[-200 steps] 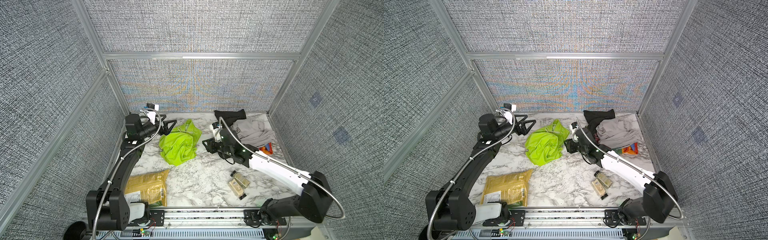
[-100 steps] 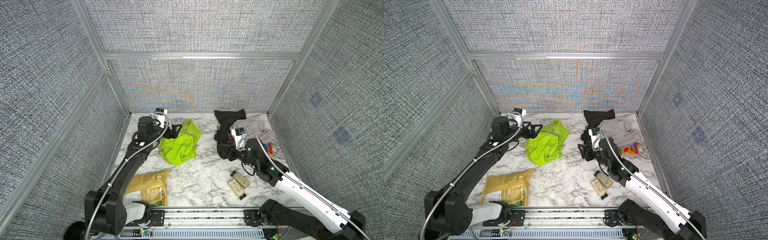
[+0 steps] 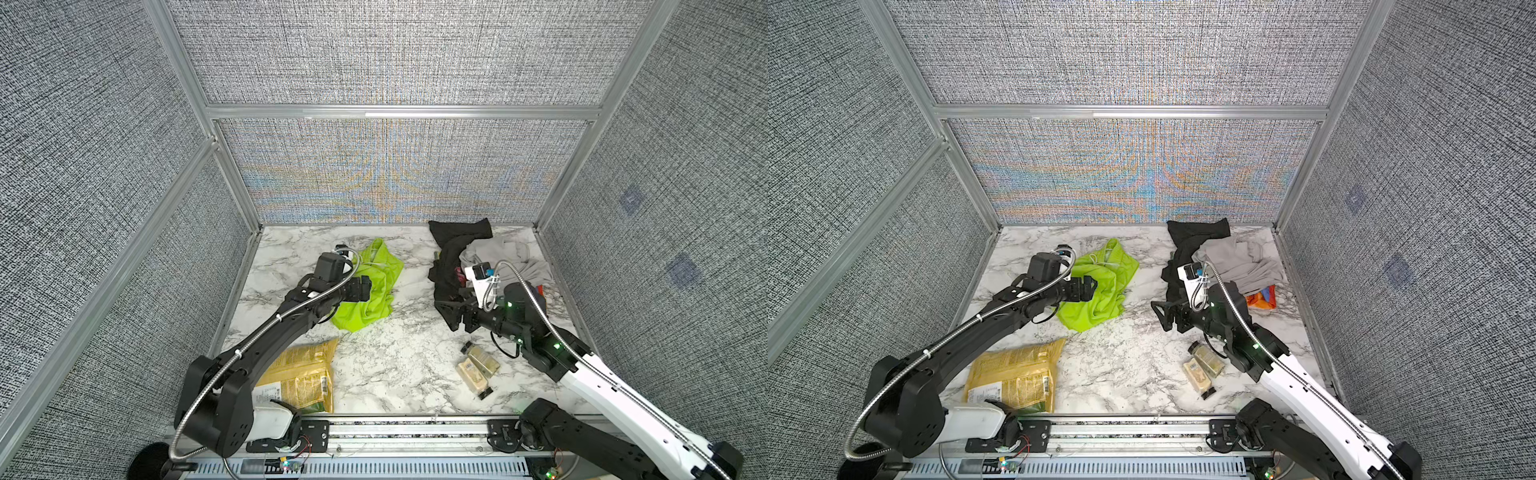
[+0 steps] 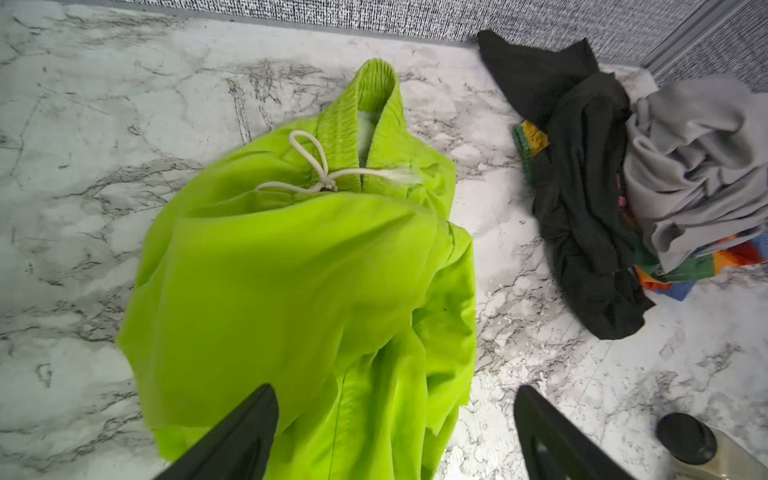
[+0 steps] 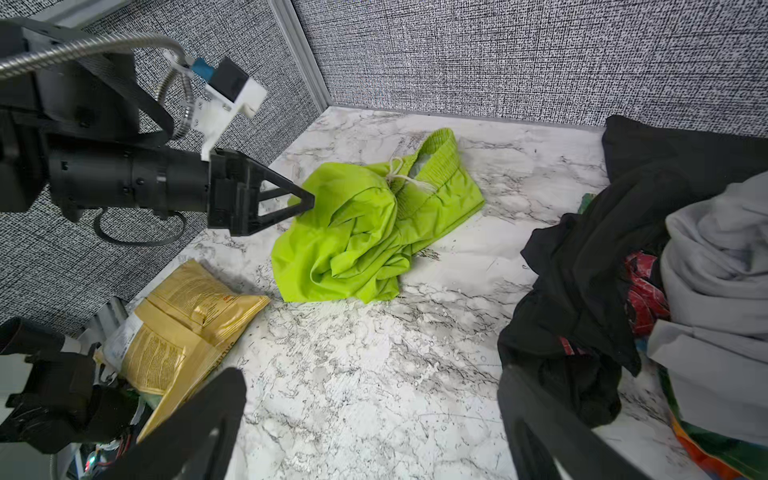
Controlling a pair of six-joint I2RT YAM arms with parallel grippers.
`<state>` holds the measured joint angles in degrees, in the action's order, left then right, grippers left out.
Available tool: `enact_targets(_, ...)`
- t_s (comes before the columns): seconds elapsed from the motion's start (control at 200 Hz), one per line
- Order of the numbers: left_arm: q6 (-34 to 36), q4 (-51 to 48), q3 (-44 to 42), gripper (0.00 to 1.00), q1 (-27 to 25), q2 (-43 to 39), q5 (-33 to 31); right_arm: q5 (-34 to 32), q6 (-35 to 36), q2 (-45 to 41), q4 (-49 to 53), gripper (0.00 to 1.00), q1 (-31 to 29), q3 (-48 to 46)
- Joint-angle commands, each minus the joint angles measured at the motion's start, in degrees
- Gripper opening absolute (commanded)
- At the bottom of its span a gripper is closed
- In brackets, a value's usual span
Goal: Pick out a specific cloth from the pile
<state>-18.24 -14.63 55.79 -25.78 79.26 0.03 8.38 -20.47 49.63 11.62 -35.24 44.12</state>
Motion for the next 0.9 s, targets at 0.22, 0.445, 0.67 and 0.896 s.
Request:
enact_targets(0.22, -1.08, -3.71, 6.26, 0.82, -1.02, 8.26, -6.01, -3.64, 0.52, -1.82, 2.27, 0.99, 0.07, -0.83)
enact_targets(0.445, -0.72, -3.23, 9.97, 0.83, -1.37, 15.47, -6.38, -3.89, -0.04, -1.97, 2.13, 0.99, 0.08, -0.86)
enact_targets(0.67, -2.26, -1.46, 12.73, 0.9, -1.4, 24.38, -5.4, -4.92, -0.1, -2.62, 3.3, 0.99, 0.02, -0.81)
enact_targets(0.896, -4.12, 2.74, 12.98, 0.93, -1.4, 31.61, -4.41, -5.96, -0.1, -3.23, 4.36, 0.99, 0.06, -0.88)
